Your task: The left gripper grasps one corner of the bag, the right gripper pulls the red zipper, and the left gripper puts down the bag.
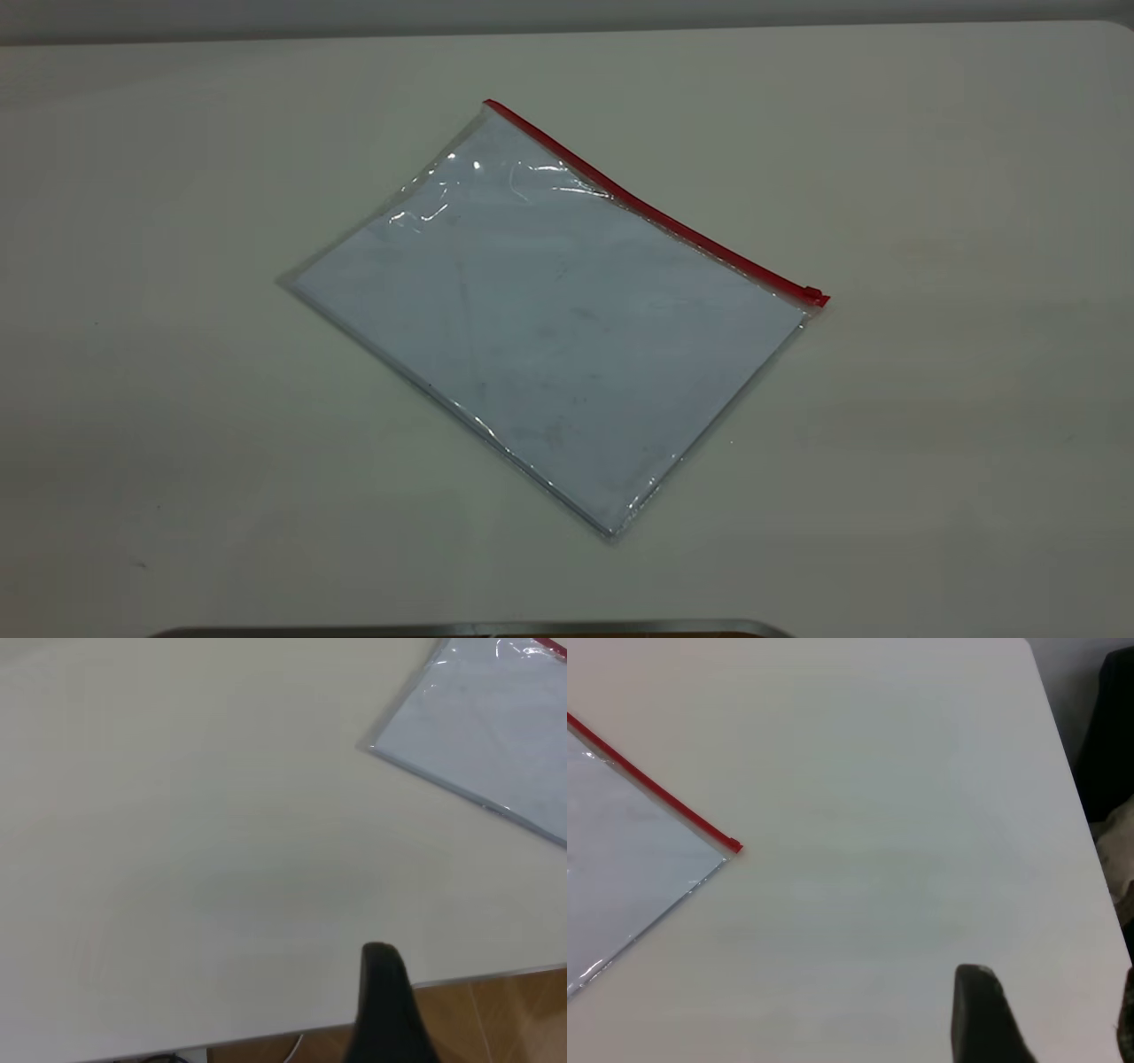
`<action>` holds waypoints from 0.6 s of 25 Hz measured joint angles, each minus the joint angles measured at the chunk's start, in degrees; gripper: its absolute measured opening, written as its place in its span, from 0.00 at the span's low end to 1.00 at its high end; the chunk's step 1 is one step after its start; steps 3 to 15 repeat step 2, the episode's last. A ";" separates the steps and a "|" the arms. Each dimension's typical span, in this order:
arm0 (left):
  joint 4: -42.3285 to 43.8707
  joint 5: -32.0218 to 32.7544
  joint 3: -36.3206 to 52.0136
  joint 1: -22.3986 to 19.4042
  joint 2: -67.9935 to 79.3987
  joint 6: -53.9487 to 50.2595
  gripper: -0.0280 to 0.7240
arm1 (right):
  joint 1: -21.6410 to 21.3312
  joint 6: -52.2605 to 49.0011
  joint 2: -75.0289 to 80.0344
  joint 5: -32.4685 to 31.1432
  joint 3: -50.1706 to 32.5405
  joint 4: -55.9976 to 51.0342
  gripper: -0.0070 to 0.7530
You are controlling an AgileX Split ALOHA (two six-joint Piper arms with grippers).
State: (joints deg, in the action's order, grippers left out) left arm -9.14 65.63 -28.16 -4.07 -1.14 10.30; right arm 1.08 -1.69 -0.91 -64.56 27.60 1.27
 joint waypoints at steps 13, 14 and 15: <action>0.00 0.00 0.00 0.00 0.00 0.00 0.79 | 0.00 0.00 0.00 0.00 0.00 0.00 0.54; 0.00 0.00 0.00 0.00 0.00 0.00 0.79 | 0.00 0.00 0.00 0.00 0.00 0.00 0.54; 0.00 0.00 0.00 0.00 0.00 0.00 0.79 | 0.00 0.00 0.00 0.00 0.00 0.00 0.54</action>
